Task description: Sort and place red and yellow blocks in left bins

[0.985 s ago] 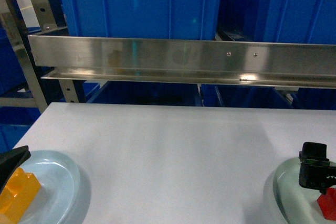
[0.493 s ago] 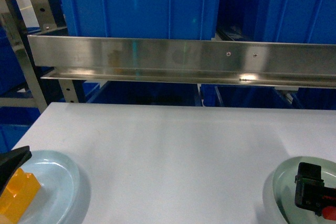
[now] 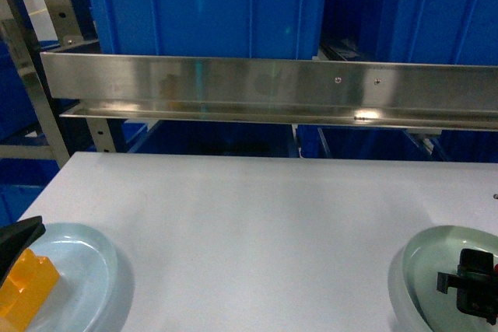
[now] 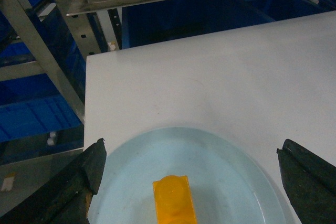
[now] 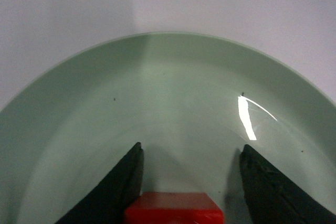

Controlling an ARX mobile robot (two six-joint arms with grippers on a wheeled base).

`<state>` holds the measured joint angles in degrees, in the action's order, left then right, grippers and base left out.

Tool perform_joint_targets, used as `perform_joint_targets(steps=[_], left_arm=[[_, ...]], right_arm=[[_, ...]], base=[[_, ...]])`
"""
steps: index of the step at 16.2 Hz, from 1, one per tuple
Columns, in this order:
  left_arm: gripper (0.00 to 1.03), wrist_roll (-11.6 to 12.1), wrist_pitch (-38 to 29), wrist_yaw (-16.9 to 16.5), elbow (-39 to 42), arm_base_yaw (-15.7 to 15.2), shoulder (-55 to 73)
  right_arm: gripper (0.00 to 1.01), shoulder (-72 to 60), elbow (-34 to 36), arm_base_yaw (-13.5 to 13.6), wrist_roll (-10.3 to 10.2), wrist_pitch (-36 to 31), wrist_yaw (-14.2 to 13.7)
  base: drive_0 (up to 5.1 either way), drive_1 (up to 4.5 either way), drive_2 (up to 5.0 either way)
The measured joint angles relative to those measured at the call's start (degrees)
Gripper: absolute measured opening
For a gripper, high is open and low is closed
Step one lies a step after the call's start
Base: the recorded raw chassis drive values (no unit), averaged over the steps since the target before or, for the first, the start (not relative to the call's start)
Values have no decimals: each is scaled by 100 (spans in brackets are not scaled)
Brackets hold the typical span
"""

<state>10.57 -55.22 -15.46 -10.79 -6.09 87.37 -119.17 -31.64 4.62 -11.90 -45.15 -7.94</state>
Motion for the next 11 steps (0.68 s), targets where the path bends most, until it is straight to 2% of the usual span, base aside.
perform_joint_targets(steps=[3,7,11], left_arm=[[98,0,0,0,0,0,0],[98,-2,0,0,0,0,0],[98,-2,-2,0,0,0,0]], right_arm=[[30,2,39,-11,44,-81,61],[29,258,170,-2,42,33,140],[29,1502,149,125,37,774,219]], base=[[0,0,0],[0,0,0],[0,0,0]])
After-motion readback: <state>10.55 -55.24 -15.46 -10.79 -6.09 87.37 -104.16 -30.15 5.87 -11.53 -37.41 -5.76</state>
